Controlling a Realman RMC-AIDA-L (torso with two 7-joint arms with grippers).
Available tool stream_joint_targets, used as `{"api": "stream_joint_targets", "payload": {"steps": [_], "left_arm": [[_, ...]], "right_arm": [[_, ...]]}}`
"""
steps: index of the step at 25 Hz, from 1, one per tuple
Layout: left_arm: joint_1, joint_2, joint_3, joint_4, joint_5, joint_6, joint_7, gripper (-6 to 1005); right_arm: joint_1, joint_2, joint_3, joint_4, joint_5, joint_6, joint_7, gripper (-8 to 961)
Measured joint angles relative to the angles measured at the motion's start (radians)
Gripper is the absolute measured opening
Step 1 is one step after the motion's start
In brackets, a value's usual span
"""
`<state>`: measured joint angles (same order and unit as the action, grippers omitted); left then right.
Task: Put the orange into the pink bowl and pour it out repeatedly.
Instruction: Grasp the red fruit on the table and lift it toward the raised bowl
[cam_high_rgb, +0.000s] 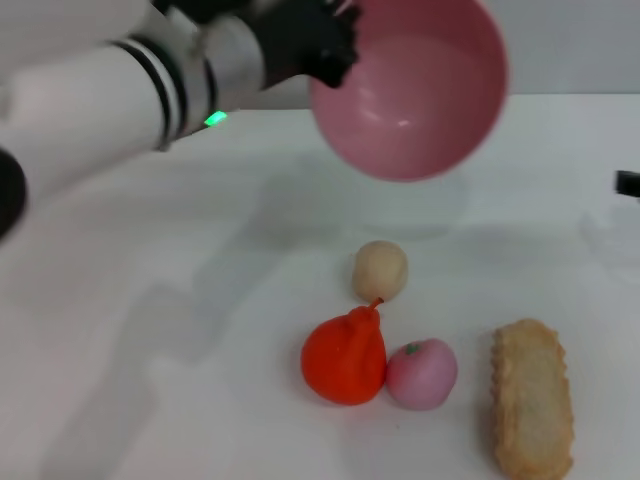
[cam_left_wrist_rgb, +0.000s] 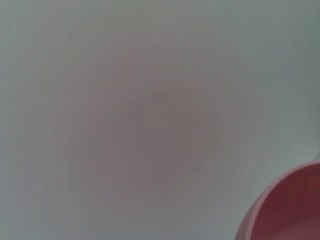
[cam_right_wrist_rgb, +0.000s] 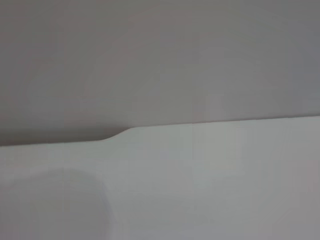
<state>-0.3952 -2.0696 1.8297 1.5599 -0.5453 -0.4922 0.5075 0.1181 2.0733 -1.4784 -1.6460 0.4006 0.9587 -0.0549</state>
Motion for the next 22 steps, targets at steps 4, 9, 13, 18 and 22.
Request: {"api": "stream_joint_targets", "payload": {"steps": [4,9,13,18,22], "left_arm": [[-0.083,0.005,-0.129,-0.018,0.111,-0.306,-0.253,42],[-0.141,0.008,-0.206,-0.063,0.274,-0.572,-0.417,42],[-0.116,0.009,-0.262,-0.035,0.317,-0.652,-0.441,42],[-0.110,0.011,-0.301,-0.001,0.410,-0.707,-0.470,42],[-0.115,0.011,-0.305,0.000,0.455,-0.722,-0.484,42]], "right_arm": [[0.023,0.000,-0.069,-0.004,0.001,0.000,0.002,544],[0.077,0.001,-0.168,0.020,0.036,-0.001,0.008,568],[0.133,0.004,-0.241,0.069,0.054,-0.009,0.012,593],[0.191,0.004,-0.321,0.143,0.112,-0.043,0.029,623],[0.194,0.005,-0.409,0.152,0.135,-0.097,0.029,647]]}}
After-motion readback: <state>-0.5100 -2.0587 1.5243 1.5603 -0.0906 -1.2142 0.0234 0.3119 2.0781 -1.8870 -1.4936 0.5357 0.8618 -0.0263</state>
